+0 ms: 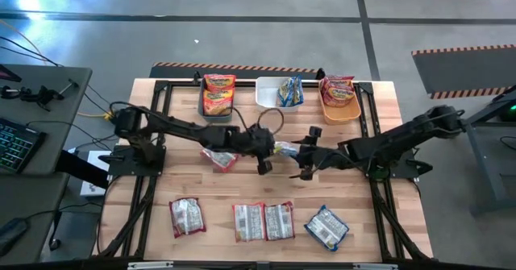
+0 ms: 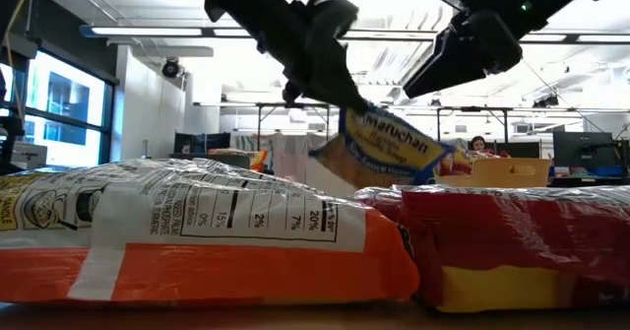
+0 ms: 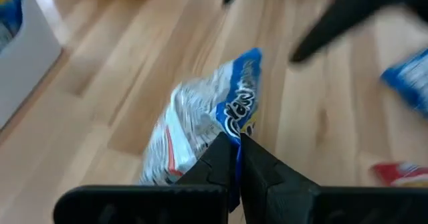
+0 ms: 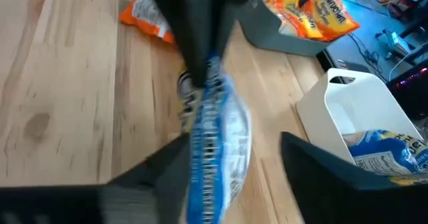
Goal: Sort Maruchan noodles
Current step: Put the top blue noodle pack into the white bin
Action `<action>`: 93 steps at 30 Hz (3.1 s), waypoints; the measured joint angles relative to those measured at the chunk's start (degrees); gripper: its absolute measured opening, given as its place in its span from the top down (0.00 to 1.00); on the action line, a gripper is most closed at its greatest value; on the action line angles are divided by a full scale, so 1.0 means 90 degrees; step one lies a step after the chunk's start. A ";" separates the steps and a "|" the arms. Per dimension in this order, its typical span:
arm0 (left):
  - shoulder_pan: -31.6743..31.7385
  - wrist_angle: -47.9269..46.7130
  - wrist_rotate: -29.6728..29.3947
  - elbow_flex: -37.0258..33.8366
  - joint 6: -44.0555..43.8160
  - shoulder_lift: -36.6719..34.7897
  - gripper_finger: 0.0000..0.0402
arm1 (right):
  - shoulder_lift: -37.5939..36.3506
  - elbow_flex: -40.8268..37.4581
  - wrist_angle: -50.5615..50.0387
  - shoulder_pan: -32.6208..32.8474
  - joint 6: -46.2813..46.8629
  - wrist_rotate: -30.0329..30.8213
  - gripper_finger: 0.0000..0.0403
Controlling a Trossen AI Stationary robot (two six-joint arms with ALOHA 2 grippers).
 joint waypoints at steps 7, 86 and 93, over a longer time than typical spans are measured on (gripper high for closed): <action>0.0266 0.0769 0.0349 -0.0447 -0.0111 -0.0430 1.00 | 0.0708 0.0494 -0.0087 -0.0182 -0.0278 -0.0126 0.25; -0.1129 0.5115 -0.1923 -0.5020 0.0058 -0.2497 0.71 | 0.4972 0.7857 -0.5571 -0.5796 0.4668 -0.4309 0.78; -0.1181 0.5112 -0.1779 -0.5020 0.0054 -0.2495 0.71 | 0.5400 0.8364 -0.6241 -0.5951 0.5115 -0.4272 0.78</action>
